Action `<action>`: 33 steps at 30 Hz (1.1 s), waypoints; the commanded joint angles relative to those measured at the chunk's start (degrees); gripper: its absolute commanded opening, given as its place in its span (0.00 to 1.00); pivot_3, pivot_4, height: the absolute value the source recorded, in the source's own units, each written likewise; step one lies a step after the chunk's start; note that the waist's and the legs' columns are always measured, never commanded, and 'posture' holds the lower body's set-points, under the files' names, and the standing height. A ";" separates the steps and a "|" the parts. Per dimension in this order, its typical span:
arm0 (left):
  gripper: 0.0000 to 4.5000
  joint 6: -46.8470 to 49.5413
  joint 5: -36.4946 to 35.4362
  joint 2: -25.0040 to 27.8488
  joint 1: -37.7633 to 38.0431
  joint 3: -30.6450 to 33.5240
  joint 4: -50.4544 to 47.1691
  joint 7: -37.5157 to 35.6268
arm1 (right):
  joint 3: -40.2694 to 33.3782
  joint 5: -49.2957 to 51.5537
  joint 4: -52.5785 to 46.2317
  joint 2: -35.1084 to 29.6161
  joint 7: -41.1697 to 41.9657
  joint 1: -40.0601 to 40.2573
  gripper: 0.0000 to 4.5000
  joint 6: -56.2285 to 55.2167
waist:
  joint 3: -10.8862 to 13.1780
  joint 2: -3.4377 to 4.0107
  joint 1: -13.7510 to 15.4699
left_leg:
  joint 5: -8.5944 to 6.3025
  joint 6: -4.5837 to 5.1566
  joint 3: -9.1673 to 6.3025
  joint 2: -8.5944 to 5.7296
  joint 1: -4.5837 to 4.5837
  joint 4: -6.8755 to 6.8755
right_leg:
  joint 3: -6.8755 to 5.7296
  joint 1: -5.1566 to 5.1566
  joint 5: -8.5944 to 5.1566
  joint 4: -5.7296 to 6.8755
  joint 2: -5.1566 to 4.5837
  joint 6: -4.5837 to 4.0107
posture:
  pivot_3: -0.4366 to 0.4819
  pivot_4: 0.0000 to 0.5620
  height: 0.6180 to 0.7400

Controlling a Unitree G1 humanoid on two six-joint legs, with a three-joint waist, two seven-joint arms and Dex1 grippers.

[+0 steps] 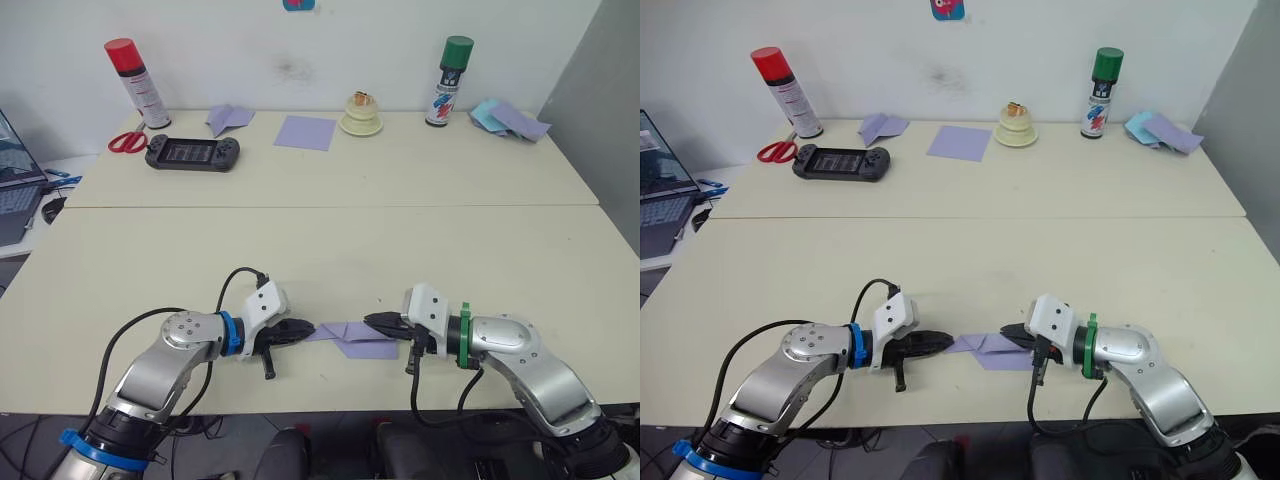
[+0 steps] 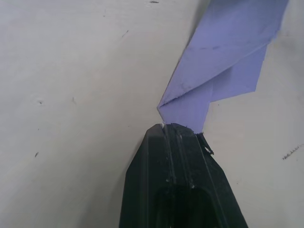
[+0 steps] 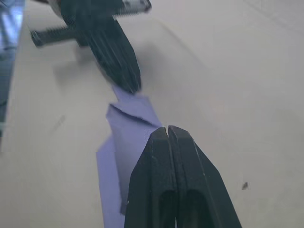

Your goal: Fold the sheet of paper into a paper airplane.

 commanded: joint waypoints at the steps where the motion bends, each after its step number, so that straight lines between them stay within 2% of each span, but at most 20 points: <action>1: 0.00 1.04 -1.85 1.50 -0.45 2.34 -3.85 -0.75 | -0.39 4.31 -6.91 -2.65 2.29 0.27 0.01 4.76 | 0.02 -0.02 0.00 | -0.01 0.00 -0.01 -0.02 -0.10 0.00 | -0.01 -0.07 0.04 -0.03 -0.02 -0.07 | 0.48 0.27 1.00; 6: 0.00 1.79 -3.05 2.54 -1.28 3.48 -5.97 -1.37 | 1.29 3.85 -7.13 -4.93 2.45 0.07 0.01 6.69 | 0.37 -0.22 0.08 | -0.01 0.01 -0.03 -0.14 -0.32 0.20 | -0.06 -0.19 0.10 0.00 -0.13 -0.17 | 0.48 0.27 1.00; 10: 0.00 2.09 -4.41 4.01 -1.54 4.38 -7.67 -3.28 | 2.96 -0.80 -1.75 -2.30 -1.29 -2.19 0.01 4.05 | 0.61 -0.28 -0.08 | 0.00 0.01 -0.02 -0.08 -0.37 0.52 | -0.07 -0.18 -0.04 0.08 -0.08 0.09 | 0.48 0.27 1.00; 16: 0.00 1.29 -7.59 10.79 -0.39 7.36 -10.23 -9.89 | 3.04 -4.62 5.92 2.97 -5.98 -6.21 0.01 2.10 | 0.71 -0.23 -0.02 | 0.01 0.02 0.00 -0.10 -0.42 0.69 | -0.02 -0.17 0.06 0.11 -0.08 0.15 | 0.48 0.27 1.00; 21: 0.00 1.16 -8.26 11.49 -1.24 8.04 -10.59 -10.36 | 3.10 -6.53 9.27 4.63 -7.19 -7.43 0.01 0.66 | 0.71 -0.23 0.14 | 0.00 0.02 -0.02 -0.12 -0.50 0.71 | -0.05 -0.19 0.22 0.10 -0.09 -0.12 | 0.48 0.27 1.00; 25: 0.00 1.26 -8.94 11.02 -2.46 8.38 -11.08 -9.90 | -0.71 0.58 5.44 5.49 -4.53 -8.06 0.01 4.62 | 0.73 -0.21 0.09 | 0.00 0.03 -0.03 -0.11 -0.53 0.70 | -0.08 -0.24 0.23 0.12 -0.08 -0.14 | 0.48 0.27 1.00; 27: 0.00 1.18 -9.47 11.18 -2.59 8.74 -11.30 -9.96 | -2.60 2.48 2.74 3.56 -2.60 -8.18 0.01 4.79 | 0.75 -0.18 0.09 | 0.00 0.03 -0.03 -0.11 -0.54 0.71 | -0.07 -0.25 0.23 0.16 -0.08 -0.14 | 0.48 0.27 1.00; 30: 0.00 1.13 -10.27 11.96 -2.49 9.62 -11.84 -10.37 | -4.22 5.87 -0.67 0.44 0.42 -8.64 0.14 6.86 | 0.75 -0.18 0.09 | 0.00 0.03 -0.01 -0.11 -0.53 0.74 | -0.06 -0.24 0.25 0.16 -0.08 -0.11 | 0.48 0.27 1.00; 33: 0.00 1.82 -12.00 12.78 -2.84 11.10 -13.52 -10.86 | -3.27 6.84 -1.50 -3.13 3.75 -9.15 0.37 7.57 | 0.75 -0.18 0.09 | 0.00 0.03 -0.04 -0.09 -0.53 0.76 | -0.11 -0.23 0.25 0.18 -0.07 -0.12 | 0.48 0.27 1.00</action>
